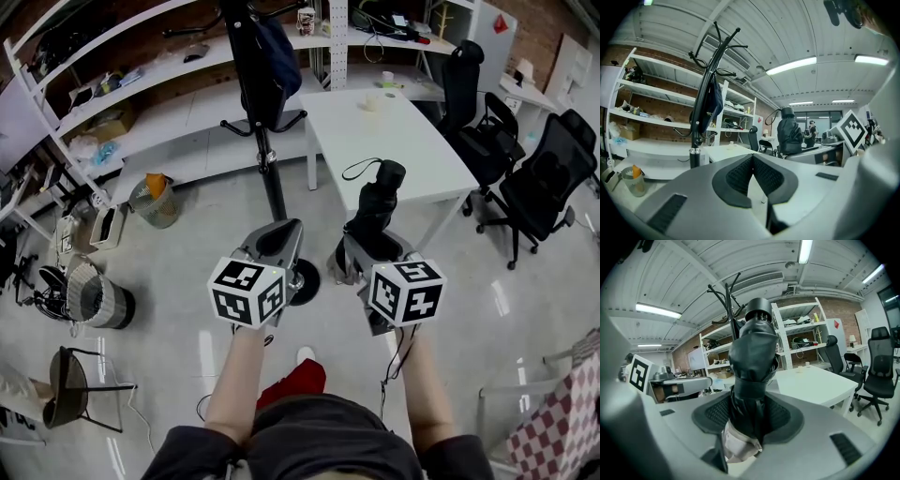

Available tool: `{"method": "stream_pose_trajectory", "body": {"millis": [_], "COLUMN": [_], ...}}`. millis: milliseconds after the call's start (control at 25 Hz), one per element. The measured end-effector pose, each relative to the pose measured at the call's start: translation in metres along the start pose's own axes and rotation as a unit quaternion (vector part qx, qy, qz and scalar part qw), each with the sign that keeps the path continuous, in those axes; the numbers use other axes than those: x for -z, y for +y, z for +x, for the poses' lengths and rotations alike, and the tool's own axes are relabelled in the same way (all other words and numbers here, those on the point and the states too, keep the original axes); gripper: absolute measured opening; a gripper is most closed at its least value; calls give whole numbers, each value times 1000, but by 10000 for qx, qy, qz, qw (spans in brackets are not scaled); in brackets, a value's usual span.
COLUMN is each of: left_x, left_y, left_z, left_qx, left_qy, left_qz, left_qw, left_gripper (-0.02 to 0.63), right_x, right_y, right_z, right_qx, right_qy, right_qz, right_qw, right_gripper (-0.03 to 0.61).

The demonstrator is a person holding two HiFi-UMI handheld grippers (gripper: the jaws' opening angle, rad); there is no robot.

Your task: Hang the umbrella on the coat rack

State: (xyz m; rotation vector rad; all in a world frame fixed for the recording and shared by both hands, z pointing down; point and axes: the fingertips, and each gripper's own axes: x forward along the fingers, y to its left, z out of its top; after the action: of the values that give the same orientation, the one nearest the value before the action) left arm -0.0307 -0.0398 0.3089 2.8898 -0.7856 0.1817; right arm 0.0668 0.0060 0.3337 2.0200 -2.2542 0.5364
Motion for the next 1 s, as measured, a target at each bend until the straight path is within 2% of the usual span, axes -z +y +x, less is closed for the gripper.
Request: {"method": "stream_pose_trajectory", "body": {"millis": [520, 1000], "left_x": [-4, -6], "left_y": [65, 90], "left_z": [63, 86], "left_qx": [314, 542], "left_qy": [122, 75], "left_qz": [-111, -151], "left_qw": [9994, 9984], "left_gripper": [11, 11], "right_x": [-31, -40], "right_y": [-23, -31], "right_z": [106, 150], "right_qx": [131, 344], "right_qy": [74, 176], "right_qz": [74, 59], "right_qw": [9999, 9992], "right_gripper": [204, 204]}}
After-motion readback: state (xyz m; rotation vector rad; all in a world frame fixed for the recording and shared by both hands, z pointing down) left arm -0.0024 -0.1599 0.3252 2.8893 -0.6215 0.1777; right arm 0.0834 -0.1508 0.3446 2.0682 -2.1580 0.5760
